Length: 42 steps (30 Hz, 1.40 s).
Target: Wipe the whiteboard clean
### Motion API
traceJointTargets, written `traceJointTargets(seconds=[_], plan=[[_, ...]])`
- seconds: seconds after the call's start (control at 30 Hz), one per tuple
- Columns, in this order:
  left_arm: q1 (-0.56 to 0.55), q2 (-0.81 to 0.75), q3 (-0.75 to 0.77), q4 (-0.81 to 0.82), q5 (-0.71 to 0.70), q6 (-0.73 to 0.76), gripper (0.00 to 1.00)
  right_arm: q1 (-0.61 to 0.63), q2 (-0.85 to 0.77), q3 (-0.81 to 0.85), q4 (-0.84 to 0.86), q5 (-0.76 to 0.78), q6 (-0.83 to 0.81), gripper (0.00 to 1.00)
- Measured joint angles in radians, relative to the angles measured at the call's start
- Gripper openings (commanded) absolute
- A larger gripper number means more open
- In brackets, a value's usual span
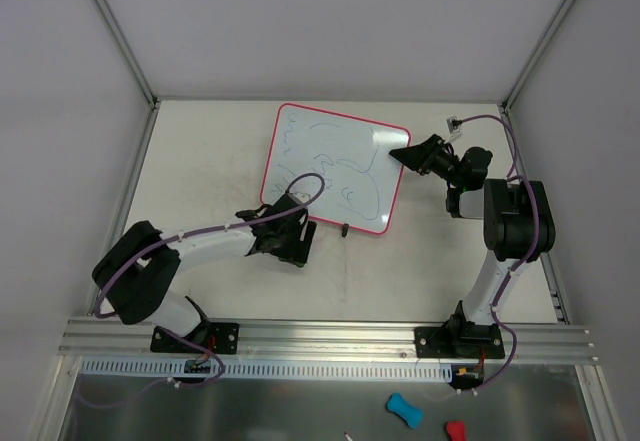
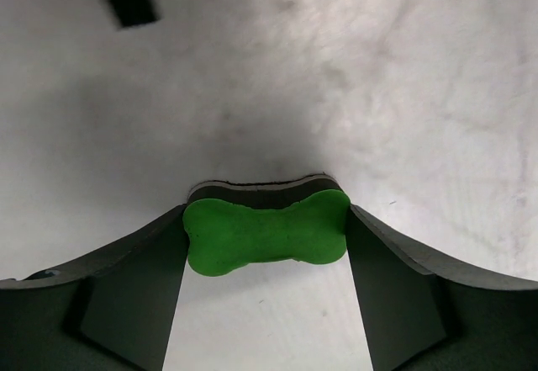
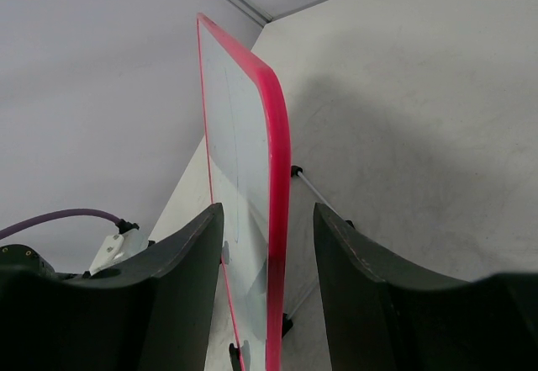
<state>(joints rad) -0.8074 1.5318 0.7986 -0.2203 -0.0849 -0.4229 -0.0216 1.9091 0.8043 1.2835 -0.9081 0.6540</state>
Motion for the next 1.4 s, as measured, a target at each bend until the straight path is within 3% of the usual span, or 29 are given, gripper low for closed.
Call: traceJointTargets(seconds=[0.27,0.3,0.4,0.6,0.9,1.03,1.4], plan=[[0.188,-0.221,-0.179,-0.055,0.001,-0.178,0.74,0.0,0.0,0.0,0.0,0.0,0.0,0.51],[0.223,-0.253,-0.202,-0.061,0.001,-0.205,0.76,0.0,0.0,0.0,0.0,0.0,0.0,0.51],[0.3,-0.333,-0.248,-0.084,-0.01,-0.278,0.98,0.0,0.0,0.0,0.0,0.0,0.0,0.51],[0.338,-0.4,-0.258,-0.126,-0.018,-0.316,0.99,0.0,0.0,0.0,0.0,0.0,0.0,0.52],[0.321,-0.403,-0.165,-0.129,0.091,-0.07,0.99,0.0,0.0,0.0,0.0,-0.006,0.002,0.52],[0.22,-0.446,-0.14,-0.129,0.08,0.065,0.99,0.0,0.0,0.0,0.0,-0.006,0.007,0.52],[0.172,-0.467,-0.133,-0.134,0.211,0.54,0.99,0.0,0.031,0.001,0.003,-0.012,0.036,0.52]])
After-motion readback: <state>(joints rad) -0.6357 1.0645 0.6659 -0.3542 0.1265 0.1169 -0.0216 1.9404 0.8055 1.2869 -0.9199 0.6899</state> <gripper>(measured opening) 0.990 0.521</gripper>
